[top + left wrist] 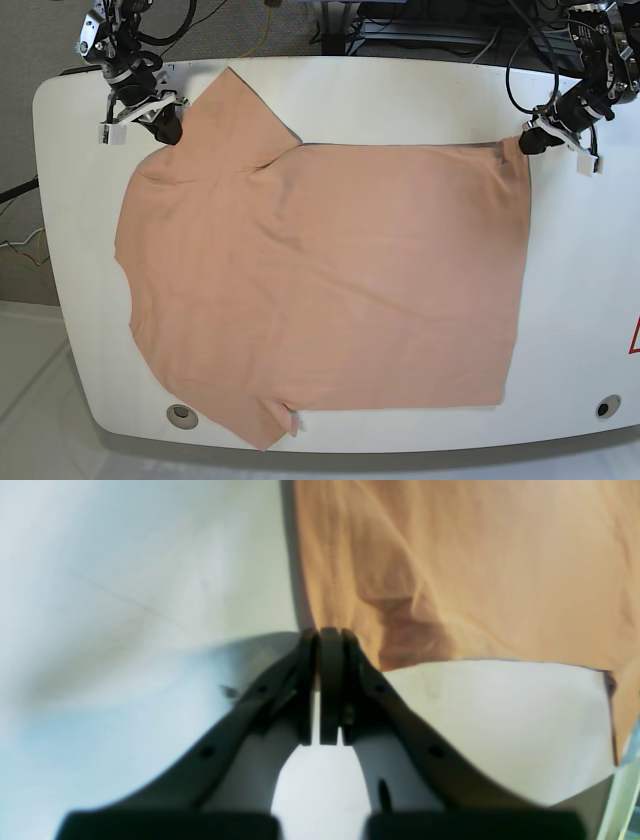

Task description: Fold the T-shirt properly

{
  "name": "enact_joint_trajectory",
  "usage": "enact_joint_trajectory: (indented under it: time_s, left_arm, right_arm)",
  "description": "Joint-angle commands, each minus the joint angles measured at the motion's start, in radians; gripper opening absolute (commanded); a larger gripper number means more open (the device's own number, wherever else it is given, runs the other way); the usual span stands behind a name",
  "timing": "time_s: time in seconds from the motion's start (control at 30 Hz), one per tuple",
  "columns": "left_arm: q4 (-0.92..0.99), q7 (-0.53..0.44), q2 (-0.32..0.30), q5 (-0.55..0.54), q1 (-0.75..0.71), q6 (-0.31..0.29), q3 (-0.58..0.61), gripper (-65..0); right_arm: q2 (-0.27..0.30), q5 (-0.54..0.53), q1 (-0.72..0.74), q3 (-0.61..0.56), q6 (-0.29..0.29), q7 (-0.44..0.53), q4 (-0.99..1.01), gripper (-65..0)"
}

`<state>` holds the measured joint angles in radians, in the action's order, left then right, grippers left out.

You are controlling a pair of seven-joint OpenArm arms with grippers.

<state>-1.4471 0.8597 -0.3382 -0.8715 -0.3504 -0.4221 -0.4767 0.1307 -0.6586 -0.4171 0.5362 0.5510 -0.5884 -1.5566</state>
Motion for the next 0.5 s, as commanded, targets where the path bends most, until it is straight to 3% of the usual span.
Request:
enact_joint_trajectory:
  time_s: [0.0, 0.3, 0.47]
  left_arm:
    - [-0.005, -0.007, -0.027, 0.010, 0.004, 0.004, -0.002, -65.0]
    - [0.013, -0.011, -0.057, 0.026, 0.014, 0.006, 0.008, -65.0]
    - [-0.013, -0.021, -0.049, 0.015, -0.021, 0.004, -0.040, -65.0]
  right_arm:
    - [0.012, -0.002, -0.001, 0.005, 0.002, -0.001, -0.012, -65.0]
    - [0.011, -0.007, 0.000, 0.003, -0.002, 0.005, 0.001, -65.0]
    - [0.015, -0.057, -0.024, 0.028, 0.035, -0.019, -0.014, -65.0]
